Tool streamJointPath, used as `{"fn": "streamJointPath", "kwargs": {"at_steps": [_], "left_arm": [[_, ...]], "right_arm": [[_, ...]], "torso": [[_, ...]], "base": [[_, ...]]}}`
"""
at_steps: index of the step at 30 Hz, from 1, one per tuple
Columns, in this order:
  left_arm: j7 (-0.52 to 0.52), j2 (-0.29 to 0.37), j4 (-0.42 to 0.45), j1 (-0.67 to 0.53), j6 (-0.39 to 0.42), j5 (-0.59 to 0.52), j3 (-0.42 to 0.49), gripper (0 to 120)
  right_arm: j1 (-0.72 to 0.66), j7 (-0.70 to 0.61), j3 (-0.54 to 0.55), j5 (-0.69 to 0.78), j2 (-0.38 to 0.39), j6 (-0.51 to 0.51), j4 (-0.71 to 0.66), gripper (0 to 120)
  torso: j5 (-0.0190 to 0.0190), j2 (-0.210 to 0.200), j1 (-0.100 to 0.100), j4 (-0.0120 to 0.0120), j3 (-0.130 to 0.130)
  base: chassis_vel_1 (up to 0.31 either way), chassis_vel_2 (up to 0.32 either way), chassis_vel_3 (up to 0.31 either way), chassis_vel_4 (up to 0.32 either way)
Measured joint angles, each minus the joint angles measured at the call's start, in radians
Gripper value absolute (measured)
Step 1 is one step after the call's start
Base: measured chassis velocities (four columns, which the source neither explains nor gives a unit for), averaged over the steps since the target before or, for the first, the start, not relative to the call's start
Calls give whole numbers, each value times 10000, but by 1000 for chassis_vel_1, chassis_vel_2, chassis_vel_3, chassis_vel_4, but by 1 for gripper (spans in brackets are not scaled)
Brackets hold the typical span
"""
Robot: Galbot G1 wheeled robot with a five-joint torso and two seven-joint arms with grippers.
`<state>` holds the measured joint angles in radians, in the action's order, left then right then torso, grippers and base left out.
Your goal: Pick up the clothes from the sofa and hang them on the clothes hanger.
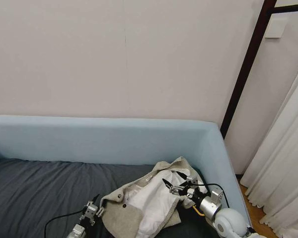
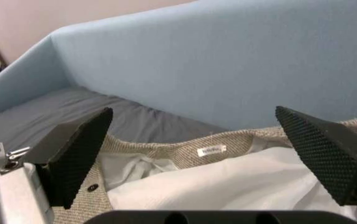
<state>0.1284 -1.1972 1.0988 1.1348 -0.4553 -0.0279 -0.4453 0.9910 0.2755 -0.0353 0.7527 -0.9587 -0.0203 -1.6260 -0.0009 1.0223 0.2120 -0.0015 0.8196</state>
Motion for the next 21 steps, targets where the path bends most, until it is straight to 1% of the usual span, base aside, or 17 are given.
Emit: {"fn": "streamJointPath", "kwargs": {"at_steps": [1, 2, 4, 5, 6, 10, 11, 12, 13, 14, 15, 16, 17, 18, 20, 21], "left_arm": [[6, 49, -95, 15, -96, -137, -56, 26], [22, 70, -113, 53, -186, -239, -78, 27], [154, 96, -36, 275, -437, -600, -103, 39], [241, 96, 29, 361, -521, -709, -105, 43], [241, 96, 29, 361, -521, -709, -105, 43], [790, 51, 253, 569, -804, -1205, -145, 61], [790, 51, 253, 569, -804, -1205, -145, 61], [943, 45, 267, 558, -813, -1404, -146, 65], [1120, 43, 267, 522, -814, -1610, -146, 71], [1336, 44, 256, 463, -814, -1812, -144, 72], [1662, 48, 213, 337, -814, -2155, -135, 79], [1918, 58, 174, 222, -810, -2438, -123, 83], [1918, 58, 174, 222, -810, -2438, -123, 83], [2165, 78, 135, 65, -760, -2748, -103, 88], [2513, 140, 116, -242, -521, -3322, -33, 94], [2757, 218, 118, -530, -144, -3777, 51, 98]], "right_arm": [[30, 6, -17, -12, 0, 2, -13, 100], [44, 9, -30, -15, 1, 2, -24, 100], [68, 14, -65, -19, 9, 2, -32, 100], [70, 16, -70, -20, 12, 3, -32, 100], [70, 16, -70, -20, 12, 3, -32, 100], [67, 28, -73, -22, 19, 3, -29, 100], [67, 28, -73, -22, 19, 3, -29, 100], [60, 29, -64, -22, 15, 3, -29, 100], [53, 32, -42, -23, 14, 3, -29, 100], [49, 36, -32, -23, 13, 3, -29, 100], [46, 41, -22, -25, 14, 3, -29, 100], [50, 42, -15, -26, 17, 3, -29, 100], [50, 42, -15, -26, 17, 3, -29, 100], [62, 44, -12, -28, 29, 3, -29, 100], [81, 51, -10, -37, 61, 3, -27, 100], [111, 57, -13, -41, 93, 3, -27, 100]], "torso": [[0, -1, 0, 3, 0], [0, 0, 0, 2, 0], [0, 0, 0, 3, 0], [0, 0, 0, 3, 0], [0, 0, 0, 3, 0], [0, 0, 0, 3, 0], [0, 0, 0, 3, 0], [0, 0, -1, 2, 0], [1, 0, 0, 2, 0], [1, 0, 0, 2, 0], [0, 0, 0, 3, 0], [0, 0, 0, 3, 0], [0, 0, 0, 3, 0], [0, 0, 0, 3, 0], [1, 0, 0, 1, 0], [1, 0, 0, 0, 0]], "base": [[0, 0, 0, 0], [0, 0, 0, 0], [0, 0, 0, 0], [0, 0, 0, 0], [0, 0, 0, 0], [0, 0, 0, 0], [0, 0, 0, 0], [0, 0, 0, 0], [0, 0, 0, 0], [0, 0, 0, 0], [0, 0, 0, 0], [0, 0, 0, 0], [0, 0, 0, 0], [0, 0, 0, 0], [0, 0, 0, 0], [0, 0, 0, 0]]}}
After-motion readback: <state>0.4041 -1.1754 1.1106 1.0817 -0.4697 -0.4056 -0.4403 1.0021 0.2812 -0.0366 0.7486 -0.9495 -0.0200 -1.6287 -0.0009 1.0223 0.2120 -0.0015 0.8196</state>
